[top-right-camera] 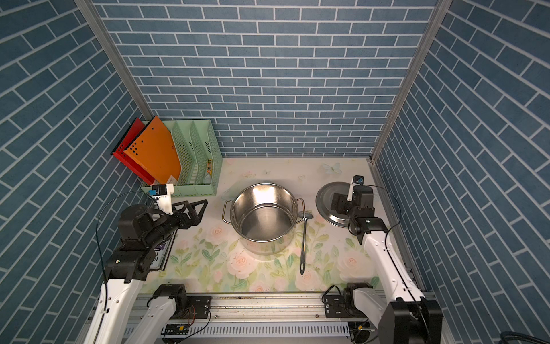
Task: Stir the soup with a spoon
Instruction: Place the lid at the center of the board, then pick up the spoon from the center of the board.
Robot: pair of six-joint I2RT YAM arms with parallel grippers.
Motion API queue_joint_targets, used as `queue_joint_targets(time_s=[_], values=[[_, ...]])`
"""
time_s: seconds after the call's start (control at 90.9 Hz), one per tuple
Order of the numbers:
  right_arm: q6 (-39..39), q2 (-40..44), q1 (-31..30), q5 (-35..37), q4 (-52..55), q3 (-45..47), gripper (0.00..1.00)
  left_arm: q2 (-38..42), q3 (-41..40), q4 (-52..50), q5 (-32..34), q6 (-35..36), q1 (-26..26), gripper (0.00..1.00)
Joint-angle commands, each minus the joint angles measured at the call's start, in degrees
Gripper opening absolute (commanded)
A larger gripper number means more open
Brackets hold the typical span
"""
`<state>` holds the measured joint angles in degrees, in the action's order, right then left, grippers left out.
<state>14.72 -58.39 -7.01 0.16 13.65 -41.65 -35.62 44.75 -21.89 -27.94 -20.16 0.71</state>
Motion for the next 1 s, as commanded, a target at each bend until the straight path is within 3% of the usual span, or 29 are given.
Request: queue_joint_targets(time_s=[0.0,0.209,0.44,0.99], values=[[5.6,3.3,-3.7,-2.7,6.8,6.2,0.89,0.0,-0.6,3.0,-0.2,-0.6,-0.1,1.00],[9.9,6.9,-11.1,-16.2,0.2,14.8,0.77,-0.4,-1.0,2.7,0.1,-0.2,-0.1,1.00],[14.2,4.9,-11.8,-27.6,-15.2,24.4,0.68,-0.4,-1.6,2.8,0.5,-0.9,-0.1,1.00],[19.1,-9.9,-11.9,-33.1,-39.9,31.6,0.50,0.0,-0.3,0.9,1.1,-0.8,-0.1,1.00]])
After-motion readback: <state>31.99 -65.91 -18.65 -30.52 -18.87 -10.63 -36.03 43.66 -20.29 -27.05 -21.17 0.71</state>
